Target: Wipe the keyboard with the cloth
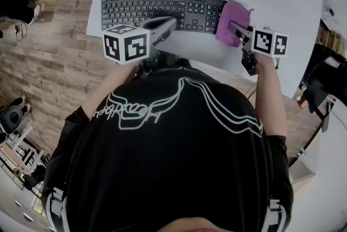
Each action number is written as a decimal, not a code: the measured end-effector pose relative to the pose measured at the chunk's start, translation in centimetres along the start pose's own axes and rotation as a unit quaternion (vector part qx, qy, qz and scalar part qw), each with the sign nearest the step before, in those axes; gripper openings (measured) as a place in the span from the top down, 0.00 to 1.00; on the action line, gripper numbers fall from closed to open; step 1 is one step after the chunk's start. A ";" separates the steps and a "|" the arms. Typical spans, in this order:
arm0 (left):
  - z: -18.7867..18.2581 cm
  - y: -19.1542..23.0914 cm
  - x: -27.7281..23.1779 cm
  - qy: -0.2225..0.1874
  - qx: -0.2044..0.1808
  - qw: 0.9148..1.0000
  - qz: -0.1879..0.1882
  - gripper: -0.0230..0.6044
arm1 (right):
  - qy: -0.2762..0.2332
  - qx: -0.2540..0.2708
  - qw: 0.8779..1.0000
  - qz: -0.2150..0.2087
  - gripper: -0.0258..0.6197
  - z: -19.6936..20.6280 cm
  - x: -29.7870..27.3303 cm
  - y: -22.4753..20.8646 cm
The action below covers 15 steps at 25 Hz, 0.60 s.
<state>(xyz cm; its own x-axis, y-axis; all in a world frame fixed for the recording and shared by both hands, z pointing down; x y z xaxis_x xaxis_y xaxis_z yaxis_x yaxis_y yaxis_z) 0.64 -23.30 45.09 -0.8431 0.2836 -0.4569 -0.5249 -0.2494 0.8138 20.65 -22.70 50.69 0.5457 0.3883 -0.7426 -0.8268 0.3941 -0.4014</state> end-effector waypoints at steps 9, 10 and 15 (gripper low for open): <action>-0.6 0.4 0.9 0.006 -0.007 1.000 0.004 0.95 | -0.001 0.009 1.000 0.028 0.87 -0.2 0.9 0.2; -0.8 0.6 1.1 0.006 -0.007 1.000 0.005 0.95 | -0.006 0.009 1.000 0.027 0.87 -0.5 1.0 0.7; -1.7 1.8 2.7 0.000 -0.006 1.000 0.007 0.95 | -0.030 0.032 0.999 0.013 0.87 -2.9 1.1 4.3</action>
<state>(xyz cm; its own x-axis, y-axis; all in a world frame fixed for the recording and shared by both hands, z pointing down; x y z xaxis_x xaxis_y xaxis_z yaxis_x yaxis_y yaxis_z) -2.77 -24.55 44.68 -0.8508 0.2805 -0.4444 -0.5136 -0.2642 0.8164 17.30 -23.01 46.63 0.5327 0.4481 -0.7180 -0.8315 0.4350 -0.3454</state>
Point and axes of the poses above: the fingertips, and each gripper's own axes: x backward along the fingers, y to its left, z out of its underside, the point moved 1 cm from there along x, backward along the fingers, and after that the axes turned 14 degrees about x, right-handed, at the moved point
